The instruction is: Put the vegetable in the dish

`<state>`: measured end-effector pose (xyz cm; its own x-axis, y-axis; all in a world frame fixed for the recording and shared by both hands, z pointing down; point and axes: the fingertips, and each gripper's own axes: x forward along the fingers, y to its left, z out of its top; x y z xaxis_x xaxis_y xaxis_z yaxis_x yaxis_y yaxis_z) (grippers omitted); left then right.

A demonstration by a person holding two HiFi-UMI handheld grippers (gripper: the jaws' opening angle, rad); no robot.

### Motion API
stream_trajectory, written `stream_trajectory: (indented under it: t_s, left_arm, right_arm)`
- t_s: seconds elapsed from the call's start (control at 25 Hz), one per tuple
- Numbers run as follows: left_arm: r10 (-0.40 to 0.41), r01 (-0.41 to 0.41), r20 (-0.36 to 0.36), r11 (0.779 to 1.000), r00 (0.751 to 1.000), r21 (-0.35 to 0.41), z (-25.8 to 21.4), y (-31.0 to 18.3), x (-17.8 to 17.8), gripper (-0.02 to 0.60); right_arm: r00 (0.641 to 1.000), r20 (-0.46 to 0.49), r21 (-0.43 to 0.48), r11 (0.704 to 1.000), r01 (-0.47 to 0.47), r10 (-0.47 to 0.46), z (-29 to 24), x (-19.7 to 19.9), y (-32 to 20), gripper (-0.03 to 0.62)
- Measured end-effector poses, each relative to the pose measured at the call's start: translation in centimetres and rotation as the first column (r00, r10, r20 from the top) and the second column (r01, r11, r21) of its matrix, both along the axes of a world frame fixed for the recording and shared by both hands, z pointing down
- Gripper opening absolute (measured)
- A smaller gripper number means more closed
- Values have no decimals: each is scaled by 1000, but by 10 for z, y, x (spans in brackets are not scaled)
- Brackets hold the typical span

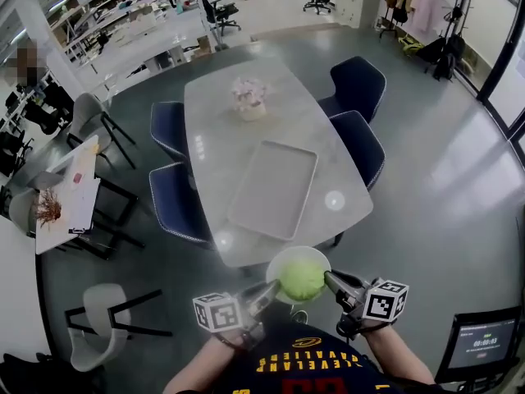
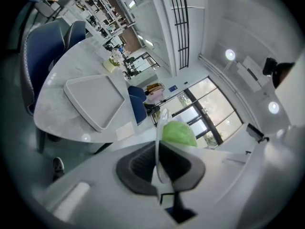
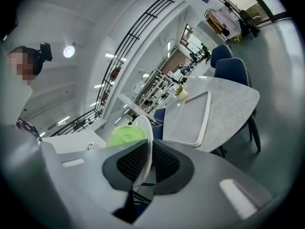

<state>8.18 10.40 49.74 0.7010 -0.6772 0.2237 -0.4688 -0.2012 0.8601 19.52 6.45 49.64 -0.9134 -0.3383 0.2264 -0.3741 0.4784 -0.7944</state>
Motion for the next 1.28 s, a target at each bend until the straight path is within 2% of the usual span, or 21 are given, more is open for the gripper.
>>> stream_trajectory:
  t_s: [0.24,0.4,0.64,1.08,1.28]
  left_arm:
    - [-17,16,-33,999,999,-28,34,-92,14,14]
    - [-24,23,-43,999,999,-37,31,-113,-13,17]
    - [-64,61,-46,997,997,-56,42,-176,-38,18]
    - [-184,182,-5,978,983,-100,65,-234,-76,18]
    - [-251,256,50,956,967,-146,81,-252,-82,25]
  right_arm:
    - [999,-38,-30,999,20,-21,31,12,-95,34]
    - [996,-79,-41,999,26,-29,25,-16,-118,35]
    - [991,-108,-58,995,75,-81,34,-44,-186,34]
    - [967,-100,-111,969,222,-233,62,-91,-260,35]
    - [940,-100,-145,940,310,-326,79,-102,-285,34]
